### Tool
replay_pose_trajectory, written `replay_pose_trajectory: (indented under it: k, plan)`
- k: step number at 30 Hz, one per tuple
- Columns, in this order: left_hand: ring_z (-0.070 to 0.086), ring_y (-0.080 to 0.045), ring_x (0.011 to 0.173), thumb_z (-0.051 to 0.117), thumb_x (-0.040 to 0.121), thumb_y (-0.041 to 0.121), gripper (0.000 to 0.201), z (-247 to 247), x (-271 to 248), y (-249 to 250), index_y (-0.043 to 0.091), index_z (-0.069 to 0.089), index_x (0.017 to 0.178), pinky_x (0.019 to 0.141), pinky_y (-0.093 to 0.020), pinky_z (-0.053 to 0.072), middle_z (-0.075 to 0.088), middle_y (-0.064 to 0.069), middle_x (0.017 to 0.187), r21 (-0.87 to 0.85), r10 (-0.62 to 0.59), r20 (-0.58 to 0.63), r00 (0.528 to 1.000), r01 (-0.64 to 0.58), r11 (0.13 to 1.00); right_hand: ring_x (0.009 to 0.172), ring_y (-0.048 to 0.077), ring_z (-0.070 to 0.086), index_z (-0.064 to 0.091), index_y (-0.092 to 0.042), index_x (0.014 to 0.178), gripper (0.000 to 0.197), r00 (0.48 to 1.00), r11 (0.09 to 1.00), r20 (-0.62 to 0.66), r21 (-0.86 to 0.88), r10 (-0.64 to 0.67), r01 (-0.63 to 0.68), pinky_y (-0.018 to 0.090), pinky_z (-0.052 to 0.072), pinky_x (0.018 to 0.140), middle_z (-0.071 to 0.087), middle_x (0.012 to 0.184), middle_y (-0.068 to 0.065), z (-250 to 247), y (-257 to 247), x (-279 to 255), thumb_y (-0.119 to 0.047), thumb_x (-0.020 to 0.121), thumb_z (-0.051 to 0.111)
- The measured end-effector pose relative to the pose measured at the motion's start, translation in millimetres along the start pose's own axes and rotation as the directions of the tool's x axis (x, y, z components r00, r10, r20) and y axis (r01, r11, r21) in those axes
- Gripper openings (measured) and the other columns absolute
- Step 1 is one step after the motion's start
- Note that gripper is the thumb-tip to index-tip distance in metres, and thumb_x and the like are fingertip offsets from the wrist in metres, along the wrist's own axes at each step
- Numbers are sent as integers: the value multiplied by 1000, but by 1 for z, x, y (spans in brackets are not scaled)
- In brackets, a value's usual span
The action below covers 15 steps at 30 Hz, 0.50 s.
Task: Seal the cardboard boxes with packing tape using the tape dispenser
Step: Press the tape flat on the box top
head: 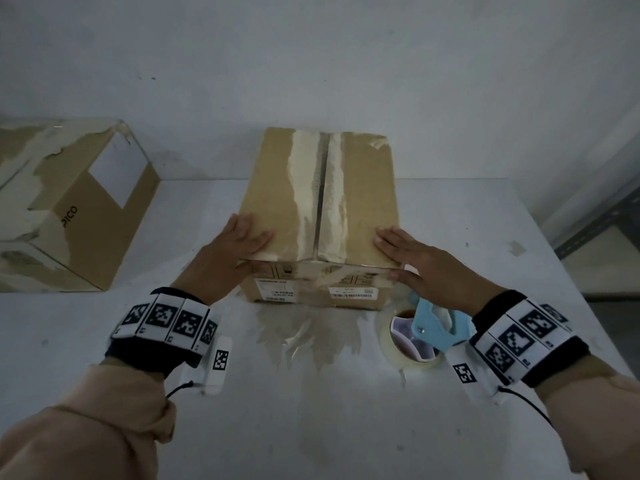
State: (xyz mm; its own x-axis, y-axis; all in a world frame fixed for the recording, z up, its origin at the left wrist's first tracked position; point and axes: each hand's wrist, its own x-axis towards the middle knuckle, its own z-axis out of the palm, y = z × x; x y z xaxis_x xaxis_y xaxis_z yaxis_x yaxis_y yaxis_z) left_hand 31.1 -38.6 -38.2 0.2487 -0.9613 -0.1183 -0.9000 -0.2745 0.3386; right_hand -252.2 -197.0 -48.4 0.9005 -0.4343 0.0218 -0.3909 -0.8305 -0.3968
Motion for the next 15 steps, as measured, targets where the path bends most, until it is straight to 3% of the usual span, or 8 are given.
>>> replay_pose_trajectory:
  k: [3, 5, 6, 8, 9, 11, 13, 15]
  plan:
    - [1, -19, 145, 56, 89, 21, 64, -14, 2, -1, 19, 24, 145, 117, -39, 19, 7, -3, 156, -46, 16, 55, 998, -13, 999, 134, -2, -4, 1, -20, 138, 66, 994, 1000, 107, -26, 11, -8, 14, 18, 102, -5, 144, -15, -11, -1, 2, -19, 94, 49]
    - [14, -19, 144, 64, 83, 17, 65, -19, 2, -5, 17, 34, 141, 116, -37, 23, 16, -3, 155, -131, 16, 42, 999, -11, 991, 134, -2, 1, 12, -19, 143, 65, 991, 1000, 131, -17, 25, -23, 16, 20, 103, -1, 144, -15, -14, -1, 2, -17, 92, 53]
    - [25, -20, 141, 69, 78, 13, 66, -19, 0, -7, 15, 41, 138, 113, -36, 30, 25, -5, 153, -200, -2, -5, 1000, 1, 980, 134, -2, 7, 21, -18, 142, 64, 995, 999, 88, -1, 39, -39, 19, 22, 105, 7, 146, -14, -13, -1, 1, -17, 89, 57]
    - [50, -21, 120, 78, 69, 9, 62, -16, -8, -10, 11, 56, 126, 97, -34, 44, 48, -10, 138, -313, -68, -180, 981, 9, 950, 129, 2, 33, 48, -13, 131, 56, 988, 999, -150, 26, 26, -23, 24, 33, 103, 39, 142, -2, -8, -2, -3, -21, 79, 67]
    - [57, -22, 105, 80, 66, 10, 57, -13, -14, -10, 9, 61, 119, 88, -33, 48, 58, -12, 121, -293, -93, -274, 957, 8, 956, 113, 5, 45, 60, -8, 119, 50, 965, 1000, -261, 19, 4, 1, 23, 40, 95, 57, 127, 8, -4, -1, -5, -24, 73, 70]
    - [60, -23, 78, 80, 66, 15, 49, -6, -22, -8, 8, 65, 112, 76, -35, 50, 60, -10, 90, -246, -129, -365, 922, 38, 968, 79, 2, 42, 68, -2, 101, 41, 938, 998, -346, 46, -14, 32, 17, 42, 75, 57, 92, 4, 1, -1, -10, -23, 66, 71]
    - [57, -22, 69, 78, 70, 18, 46, -4, -23, -5, 10, 64, 113, 69, -31, 46, 57, -7, 80, -253, -177, -368, 913, 85, 964, 71, 0, 41, 68, 1, 99, 34, 950, 995, -313, 93, -10, 41, 19, 42, 71, 51, 81, -5, 2, -3, -9, -13, 69, 71]
    - [55, -22, 68, 77, 71, 20, 47, -2, -22, -3, 10, 64, 115, 68, -30, 44, 57, -7, 77, -226, -187, -374, 909, 107, 968, 63, 5, 50, 67, 4, 100, 30, 959, 994, -282, 97, -19, 48, 16, 42, 66, 58, 74, 4, -1, -3, -8, -7, 72, 68]
